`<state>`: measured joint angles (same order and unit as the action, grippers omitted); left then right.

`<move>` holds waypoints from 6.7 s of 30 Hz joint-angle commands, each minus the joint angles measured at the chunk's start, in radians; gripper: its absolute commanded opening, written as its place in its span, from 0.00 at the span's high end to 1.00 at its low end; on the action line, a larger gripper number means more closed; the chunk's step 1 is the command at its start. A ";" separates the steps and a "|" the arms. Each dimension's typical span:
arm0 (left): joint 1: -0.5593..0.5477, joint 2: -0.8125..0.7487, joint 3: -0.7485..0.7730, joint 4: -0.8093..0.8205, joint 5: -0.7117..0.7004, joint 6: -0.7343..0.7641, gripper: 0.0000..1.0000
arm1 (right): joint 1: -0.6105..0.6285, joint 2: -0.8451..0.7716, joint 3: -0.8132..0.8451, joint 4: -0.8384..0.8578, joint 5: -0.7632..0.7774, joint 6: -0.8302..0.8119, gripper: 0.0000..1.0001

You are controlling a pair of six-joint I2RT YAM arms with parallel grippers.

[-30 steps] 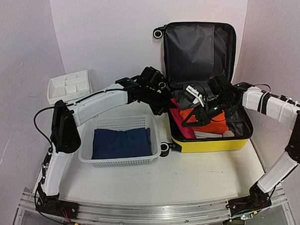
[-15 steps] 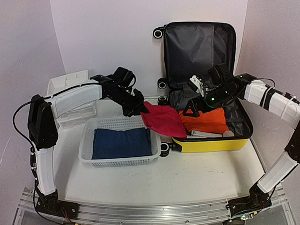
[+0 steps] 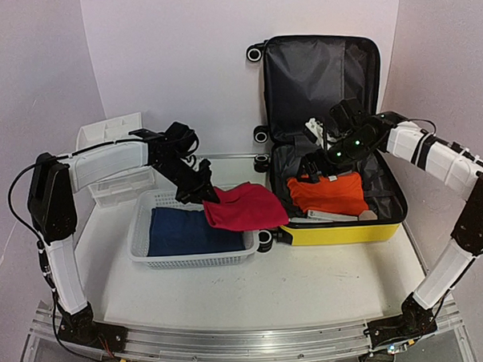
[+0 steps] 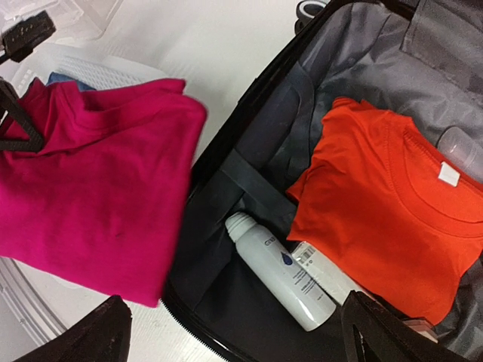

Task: Open, take out, and arrange the luggage

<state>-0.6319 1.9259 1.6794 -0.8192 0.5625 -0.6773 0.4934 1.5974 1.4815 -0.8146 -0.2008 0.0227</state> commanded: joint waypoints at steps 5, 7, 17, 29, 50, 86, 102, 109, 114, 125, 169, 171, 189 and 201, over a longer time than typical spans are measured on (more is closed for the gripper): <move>0.048 -0.093 -0.079 -0.060 -0.092 0.279 1.00 | -0.001 0.045 0.108 -0.026 0.064 -0.007 0.02; 0.066 -0.086 -0.082 -0.063 -0.099 0.337 1.00 | -0.001 0.057 0.119 -0.027 0.077 0.002 0.02; 0.146 -0.074 -0.118 -0.063 -0.081 0.454 1.00 | -0.001 0.150 0.254 -0.067 0.098 -0.064 0.02; 0.147 -0.069 -0.153 -0.062 -0.212 0.488 1.00 | -0.001 0.215 0.314 -0.078 0.099 -0.109 0.02; 0.146 -0.217 -0.159 -0.173 -0.525 0.269 0.43 | -0.009 0.286 0.360 -0.114 0.210 -0.034 0.02; 0.120 -0.185 -0.020 -0.030 -0.234 0.312 0.26 | -0.078 0.669 0.661 -0.490 0.094 -0.390 0.29; 0.120 -0.163 0.027 -0.082 -0.196 0.366 0.25 | -0.055 0.745 0.650 -0.173 0.192 0.131 0.18; 0.120 -0.176 0.027 -0.102 -0.220 0.391 0.25 | -0.054 0.838 0.706 -0.083 0.306 0.255 0.14; 0.121 -0.186 0.016 -0.105 -0.230 0.393 0.25 | -0.052 0.894 0.753 -0.085 0.376 0.357 0.19; 0.120 -0.196 -0.006 -0.106 -0.232 0.381 0.26 | -0.049 0.949 0.769 -0.091 0.491 0.362 0.36; 0.119 -0.158 0.018 -0.101 -0.194 0.379 0.26 | -0.330 0.655 0.528 0.061 -0.585 0.241 1.00; 0.119 -0.150 0.026 -0.101 -0.190 0.380 0.26 | -0.337 0.645 0.522 0.063 -0.619 0.249 1.00; 0.120 -0.109 0.060 -0.100 -0.154 0.387 0.27 | -0.376 0.511 0.422 0.069 -0.977 0.396 1.00; 0.120 -0.133 0.058 -0.098 -0.157 0.369 0.27 | -0.250 0.429 0.316 0.073 -1.015 0.501 1.00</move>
<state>-0.5121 1.8221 1.6928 -0.9180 0.3988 -0.3065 0.1665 2.1277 1.8076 -0.7734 -1.1599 0.4618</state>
